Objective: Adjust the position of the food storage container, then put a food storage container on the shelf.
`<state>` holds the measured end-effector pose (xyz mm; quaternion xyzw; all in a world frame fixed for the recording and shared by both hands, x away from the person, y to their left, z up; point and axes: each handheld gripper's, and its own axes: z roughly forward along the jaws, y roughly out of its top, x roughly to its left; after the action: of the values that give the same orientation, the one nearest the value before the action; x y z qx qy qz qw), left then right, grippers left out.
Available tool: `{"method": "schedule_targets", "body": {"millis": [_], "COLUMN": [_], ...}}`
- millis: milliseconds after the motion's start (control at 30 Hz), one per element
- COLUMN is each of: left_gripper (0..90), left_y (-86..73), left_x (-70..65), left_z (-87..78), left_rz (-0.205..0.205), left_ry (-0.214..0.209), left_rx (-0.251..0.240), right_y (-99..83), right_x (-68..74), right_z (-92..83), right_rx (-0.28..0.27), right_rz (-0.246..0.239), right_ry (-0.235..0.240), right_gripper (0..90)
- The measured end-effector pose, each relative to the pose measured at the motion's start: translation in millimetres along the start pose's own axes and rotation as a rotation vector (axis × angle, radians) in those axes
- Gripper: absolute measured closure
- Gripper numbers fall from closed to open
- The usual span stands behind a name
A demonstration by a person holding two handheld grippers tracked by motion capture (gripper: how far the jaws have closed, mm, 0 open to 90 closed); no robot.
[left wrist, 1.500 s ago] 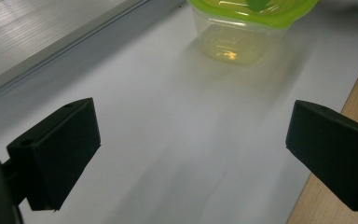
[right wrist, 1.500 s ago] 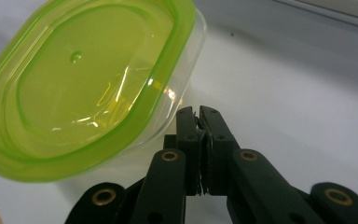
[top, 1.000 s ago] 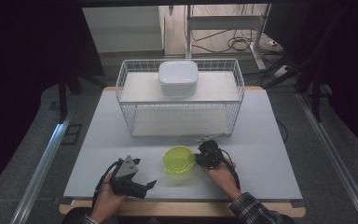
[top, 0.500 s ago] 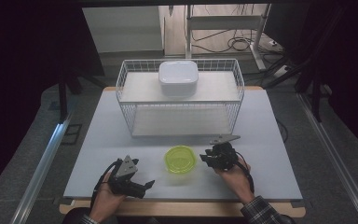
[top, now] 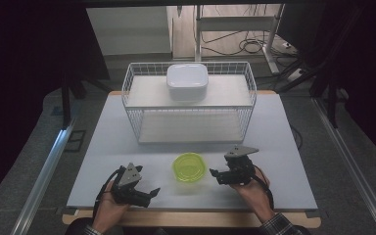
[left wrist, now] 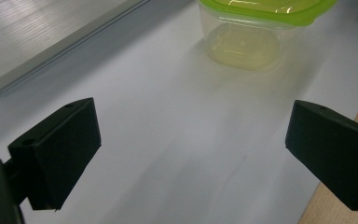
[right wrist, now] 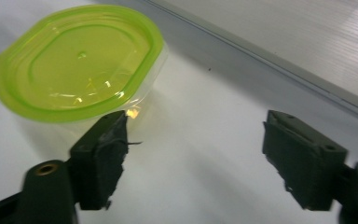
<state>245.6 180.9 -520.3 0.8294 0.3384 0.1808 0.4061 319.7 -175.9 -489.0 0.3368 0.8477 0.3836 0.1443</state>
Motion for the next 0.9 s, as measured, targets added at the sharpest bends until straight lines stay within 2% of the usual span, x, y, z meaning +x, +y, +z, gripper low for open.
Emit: {"method": "schedule_targets", "body": {"millis": [133,300,633,800,900], "left_gripper": [2.8,2.7,2.7,2.7,2.7], "left_y": [-0.8,-2.7,-2.9,-2.7,-2.8], "left_x": [-0.2,0.5,0.1,0.0,-0.4], "left_z": [-1.2,-3.4,-2.5,-2.4,-1.6], "left_rz": [0.0,-0.006,-0.002,0.0,0.004], "left_ry": [0.002,0.005,0.0,-0.001,-0.003], "left_rx": [0.0,-0.004,0.0,0.0,0.004], "right_y": [-5.2,-12.6,-15.7,-14.3,-12.6], "right_x": [1.3,2.7,4.0,6.7,7.1], "right_z": [-3.7,-5.8,-6.8,-5.2,-5.1], "right_rx": [-0.013,0.004,0.0,0.022,0.029], "right_rz": [0.005,-0.008,-0.012,-0.023,-0.001], "right_ry": [0.021,0.042,0.049,0.044,0.043], "right_gripper": [14.2,8.3,3.7,3.0,0.2]}}
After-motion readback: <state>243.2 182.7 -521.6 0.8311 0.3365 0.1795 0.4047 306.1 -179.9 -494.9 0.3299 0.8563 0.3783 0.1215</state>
